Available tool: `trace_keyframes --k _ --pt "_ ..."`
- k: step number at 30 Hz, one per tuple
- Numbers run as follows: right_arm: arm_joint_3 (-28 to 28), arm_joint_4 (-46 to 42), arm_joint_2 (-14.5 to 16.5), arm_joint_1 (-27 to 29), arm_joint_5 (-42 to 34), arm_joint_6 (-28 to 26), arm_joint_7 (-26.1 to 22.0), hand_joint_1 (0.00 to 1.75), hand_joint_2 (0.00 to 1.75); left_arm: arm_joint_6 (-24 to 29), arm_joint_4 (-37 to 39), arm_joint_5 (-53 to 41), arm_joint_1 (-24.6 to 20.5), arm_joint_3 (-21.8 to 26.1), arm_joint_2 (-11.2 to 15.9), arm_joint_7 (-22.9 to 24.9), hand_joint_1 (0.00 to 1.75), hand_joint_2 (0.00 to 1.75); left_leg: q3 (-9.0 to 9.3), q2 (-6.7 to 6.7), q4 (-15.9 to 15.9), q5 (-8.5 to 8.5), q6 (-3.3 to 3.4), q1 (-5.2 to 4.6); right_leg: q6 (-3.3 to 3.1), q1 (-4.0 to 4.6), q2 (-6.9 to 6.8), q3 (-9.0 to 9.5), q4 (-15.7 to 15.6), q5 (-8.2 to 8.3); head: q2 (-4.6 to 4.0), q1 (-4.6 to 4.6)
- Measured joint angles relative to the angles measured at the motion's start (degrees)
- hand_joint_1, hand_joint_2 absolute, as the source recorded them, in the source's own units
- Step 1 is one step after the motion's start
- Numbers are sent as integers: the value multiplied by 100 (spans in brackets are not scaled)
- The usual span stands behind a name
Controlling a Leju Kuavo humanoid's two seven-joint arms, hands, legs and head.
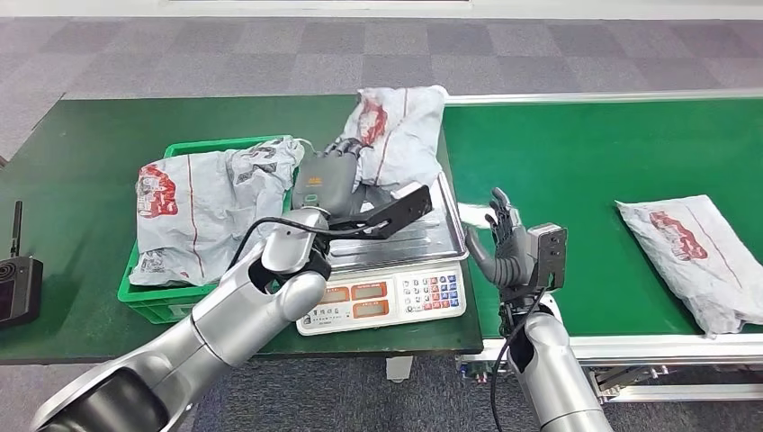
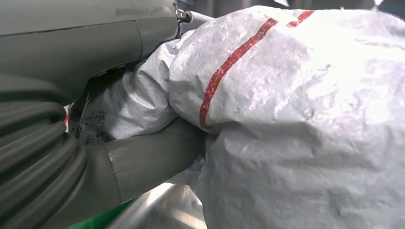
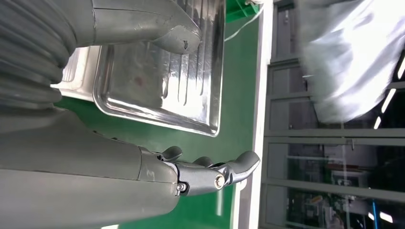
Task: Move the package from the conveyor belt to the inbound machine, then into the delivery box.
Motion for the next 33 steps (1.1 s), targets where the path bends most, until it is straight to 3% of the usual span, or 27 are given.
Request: trace_keyframes --k 6,11,15,19,20,23,24,33 --pt "-80 -131 0 55 20 21 85 0 175 605 267 -408 -31 434 266 0 175 175 -1 17 -1 1 -2 1 -5 1 14 -8 4 5 0 0" --pt "-178 -336 -4 242 26 21 127 0 175 1561 870 -1300 80 1154 859 -3 175 175 6 57 -3 -1 -9 2 -8 2 60 -24 16 6 0 -2" --pt "-269 -573 -20 511 23 79 150 0 175 1640 1257 -1338 444 1738 1284 -2 175 175 4 67 -5 -4 -13 5 -18 5 70 -31 19 0 0 0" --pt "-336 -838 -23 766 30 90 180 0 175 1661 1602 -1439 817 2306 1464 -2 175 175 -6 67 -5 -5 -14 5 -20 5 70 -43 18 -2 0 -1" --pt "-352 -884 -23 808 31 85 185 0 175 1653 1702 -1483 854 2408 1475 -2 147 175 -9 66 -5 -5 -14 4 -20 4 70 -44 17 -2 0 -1" --pt "-393 -1013 -24 916 31 76 194 0 175 1600 2003 -1533 899 2678 1489 -2 17 175 -10 68 -4 -6 -13 2 -19 2 70 -45 16 0 0 -1" --pt "-403 -1051 -24 947 31 74 200 0 175 1583 2081 -1517 912 2757 1490 -2 0 175 -10 70 -4 -6 -13 2 -19 2 70 -45 16 0 0 -1" --pt "-420 -1237 -24 1101 31 67 263 0 175 1568 2332 -1432 1092 3244 1450 -2 0 175 -11 75 -4 -5 -14 3 -23 5 73 -51 17 3 0 -2"
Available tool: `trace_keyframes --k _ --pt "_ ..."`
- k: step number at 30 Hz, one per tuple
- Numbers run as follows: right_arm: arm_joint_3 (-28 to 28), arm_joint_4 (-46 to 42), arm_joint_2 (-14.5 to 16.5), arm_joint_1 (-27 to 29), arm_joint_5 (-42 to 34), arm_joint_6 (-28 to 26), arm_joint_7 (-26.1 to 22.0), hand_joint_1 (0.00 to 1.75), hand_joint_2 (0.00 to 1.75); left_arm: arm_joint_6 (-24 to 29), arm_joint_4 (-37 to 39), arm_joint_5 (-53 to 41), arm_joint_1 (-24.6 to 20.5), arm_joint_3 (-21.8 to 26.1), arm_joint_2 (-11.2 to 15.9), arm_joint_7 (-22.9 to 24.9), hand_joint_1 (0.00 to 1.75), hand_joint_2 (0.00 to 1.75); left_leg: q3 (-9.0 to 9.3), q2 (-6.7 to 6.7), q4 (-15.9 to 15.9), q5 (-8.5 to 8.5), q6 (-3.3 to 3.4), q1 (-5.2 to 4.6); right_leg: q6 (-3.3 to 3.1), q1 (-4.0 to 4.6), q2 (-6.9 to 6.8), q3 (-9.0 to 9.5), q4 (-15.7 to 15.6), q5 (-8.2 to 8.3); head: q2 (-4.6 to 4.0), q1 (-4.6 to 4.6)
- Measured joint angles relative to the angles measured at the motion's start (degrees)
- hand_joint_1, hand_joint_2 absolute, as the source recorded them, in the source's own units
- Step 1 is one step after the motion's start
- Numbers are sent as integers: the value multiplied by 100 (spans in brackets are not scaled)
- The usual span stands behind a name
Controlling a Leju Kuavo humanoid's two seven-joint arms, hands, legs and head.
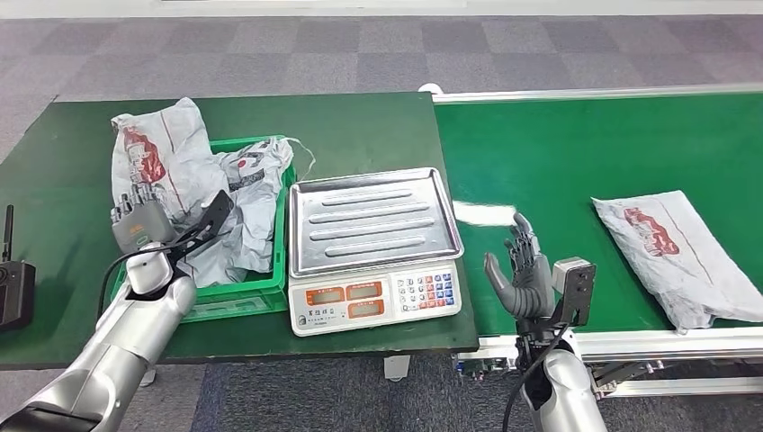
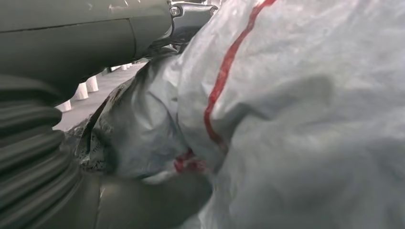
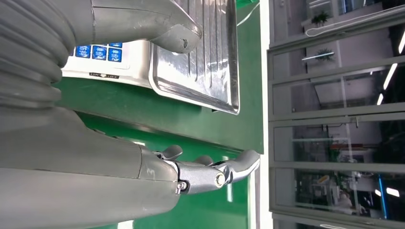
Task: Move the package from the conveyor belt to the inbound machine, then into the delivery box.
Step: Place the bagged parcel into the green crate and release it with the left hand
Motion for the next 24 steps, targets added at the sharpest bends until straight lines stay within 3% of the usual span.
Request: trace_keyframes --k 14,20,24 --pt "0 -2 0 5 0 -30 20 0 175 142 -83 45 54 155 -82 0 0 175 0 0 1 0 0 0 0 -1 0 0 0 1 0 0" --pt "0 -2 0 3 -13 -120 48 0 175 151 -1192 160 416 231 -257 0 0 175 -3 -2 1 -1 1 -1 0 -2 -1 1 -1 1 0 1" --pt "0 -14 2 61 -20 -170 65 0 175 563 -2253 250 891 261 -393 0 0 175 -4 -2 1 -4 3 -3 1 -3 0 0 -2 0 0 0"
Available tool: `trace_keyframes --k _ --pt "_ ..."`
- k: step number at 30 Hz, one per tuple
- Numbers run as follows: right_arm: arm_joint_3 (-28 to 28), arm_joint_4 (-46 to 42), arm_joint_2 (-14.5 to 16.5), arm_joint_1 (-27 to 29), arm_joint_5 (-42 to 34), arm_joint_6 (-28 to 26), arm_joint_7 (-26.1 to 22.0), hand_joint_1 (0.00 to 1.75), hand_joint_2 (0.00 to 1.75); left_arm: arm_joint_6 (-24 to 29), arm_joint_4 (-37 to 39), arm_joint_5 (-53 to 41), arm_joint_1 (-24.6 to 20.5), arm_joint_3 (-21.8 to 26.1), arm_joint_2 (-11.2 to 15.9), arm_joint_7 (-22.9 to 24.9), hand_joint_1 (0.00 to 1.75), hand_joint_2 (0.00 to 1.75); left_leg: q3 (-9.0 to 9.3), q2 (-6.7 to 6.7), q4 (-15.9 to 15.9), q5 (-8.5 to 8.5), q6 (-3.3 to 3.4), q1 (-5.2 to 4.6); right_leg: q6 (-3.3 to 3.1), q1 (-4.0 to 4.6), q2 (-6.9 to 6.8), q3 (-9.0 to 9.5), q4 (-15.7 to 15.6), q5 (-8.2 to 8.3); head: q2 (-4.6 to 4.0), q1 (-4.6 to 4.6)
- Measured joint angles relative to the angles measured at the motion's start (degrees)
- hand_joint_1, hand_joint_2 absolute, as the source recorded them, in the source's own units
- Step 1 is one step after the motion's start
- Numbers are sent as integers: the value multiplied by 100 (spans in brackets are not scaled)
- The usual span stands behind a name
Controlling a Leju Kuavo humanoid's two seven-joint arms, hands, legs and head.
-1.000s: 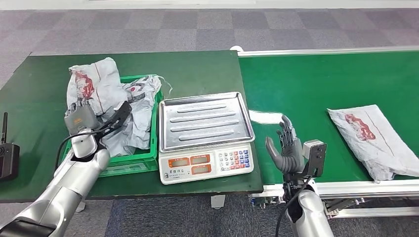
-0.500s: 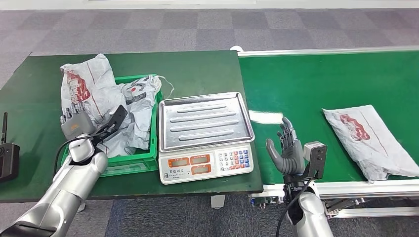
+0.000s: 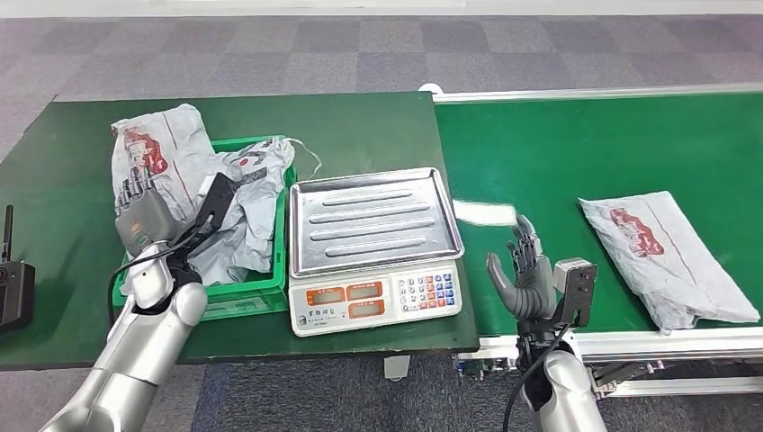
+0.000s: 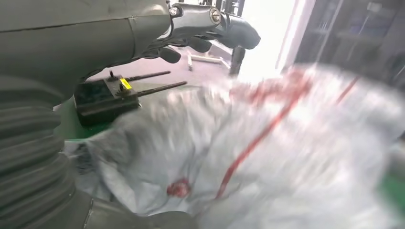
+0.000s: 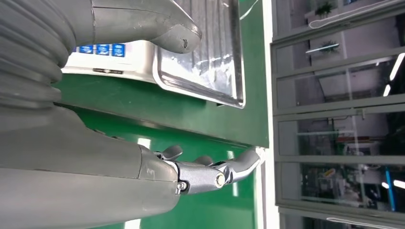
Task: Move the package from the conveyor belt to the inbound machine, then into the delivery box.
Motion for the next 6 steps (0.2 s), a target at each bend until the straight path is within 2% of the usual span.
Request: trace_keyframes --k 3,6 --pt "0 -61 5 106 -3 -26 4 0 175 509 -836 214 470 27 -170 0 0 175 -2 -1 0 -4 -2 0 1 0 -2 0 -1 -3 0 0" --pt "0 -82 7 149 -4 -41 2 0 175 750 -1492 597 863 26 -337 0 0 175 -2 -1 0 -6 -3 0 2 0 -1 -1 -2 -6 0 0"
